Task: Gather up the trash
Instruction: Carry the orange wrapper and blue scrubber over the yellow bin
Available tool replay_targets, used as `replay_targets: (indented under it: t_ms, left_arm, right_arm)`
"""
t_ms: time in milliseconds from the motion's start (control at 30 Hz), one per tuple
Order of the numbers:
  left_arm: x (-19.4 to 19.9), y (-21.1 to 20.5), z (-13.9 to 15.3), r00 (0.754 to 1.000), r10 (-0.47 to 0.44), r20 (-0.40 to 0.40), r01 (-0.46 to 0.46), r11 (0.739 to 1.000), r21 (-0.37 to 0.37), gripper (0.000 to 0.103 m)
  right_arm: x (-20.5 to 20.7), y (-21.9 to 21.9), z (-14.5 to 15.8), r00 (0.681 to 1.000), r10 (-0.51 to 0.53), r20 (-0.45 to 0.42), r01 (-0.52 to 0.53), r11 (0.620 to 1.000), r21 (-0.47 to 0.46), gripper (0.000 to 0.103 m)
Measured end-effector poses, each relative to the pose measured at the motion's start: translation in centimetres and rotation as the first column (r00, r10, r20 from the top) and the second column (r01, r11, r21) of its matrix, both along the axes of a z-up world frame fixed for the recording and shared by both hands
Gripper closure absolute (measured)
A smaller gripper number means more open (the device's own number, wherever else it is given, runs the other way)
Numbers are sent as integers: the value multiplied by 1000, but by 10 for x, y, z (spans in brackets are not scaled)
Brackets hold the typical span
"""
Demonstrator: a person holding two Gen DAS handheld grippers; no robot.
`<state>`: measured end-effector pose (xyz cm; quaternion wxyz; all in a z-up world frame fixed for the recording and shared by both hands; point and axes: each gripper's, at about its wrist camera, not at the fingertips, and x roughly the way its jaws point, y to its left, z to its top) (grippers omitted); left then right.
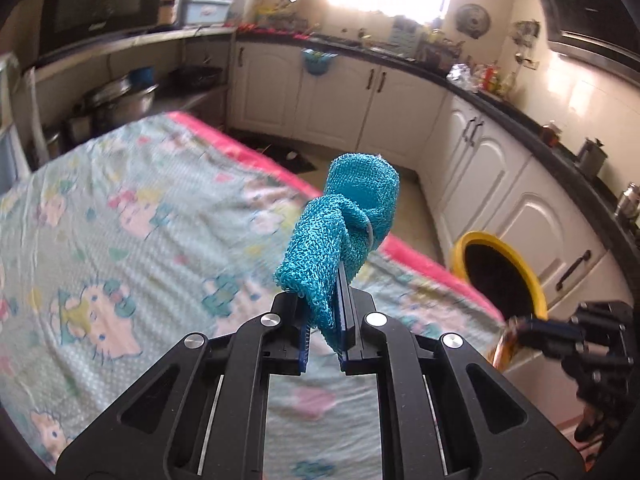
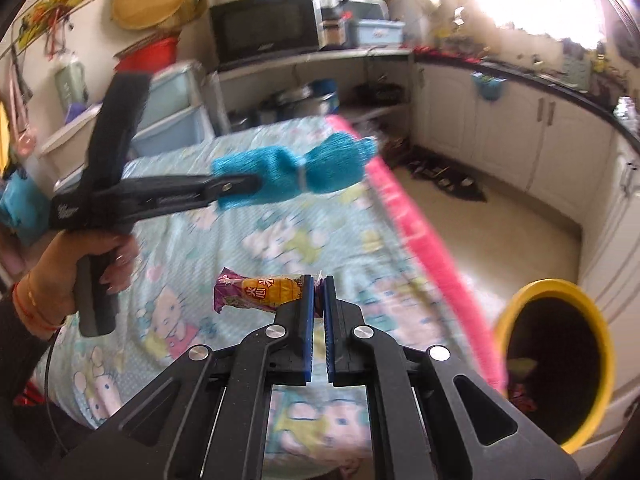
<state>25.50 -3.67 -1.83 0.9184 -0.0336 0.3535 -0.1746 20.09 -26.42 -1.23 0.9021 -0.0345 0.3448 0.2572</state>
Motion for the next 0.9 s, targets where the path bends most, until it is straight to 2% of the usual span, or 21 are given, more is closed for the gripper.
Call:
replay_targets:
  t_ms: [167, 300, 600, 767, 900]
  left_arm:
    - [-2, -35, 24, 997, -67, 49, 67, 998, 1, 97]
    - [-5, -64, 40, 990, -115, 79, 116, 993, 0, 97]
    - [-5, -131, 55, 967, -234, 104, 231, 972, 39, 97]
    - [-1, -173, 48, 948, -306, 83, 299, 951, 82, 97]
    - [1, -197, 36, 937, -346, 56, 339, 935, 107, 97]
  right_arm:
    - [2, -46, 23, 992, -119, 53, 117, 993, 32, 98]
    - [1, -82, 37, 973, -212, 94, 208, 977, 48, 98]
    - [-3, -161, 56, 886, -429, 176, 424, 903, 67, 98]
    - [-8, -193, 57, 830, -520, 204, 521, 852, 53, 98]
    - [-6, -216, 50, 797, -569, 203, 573, 819, 43, 98]
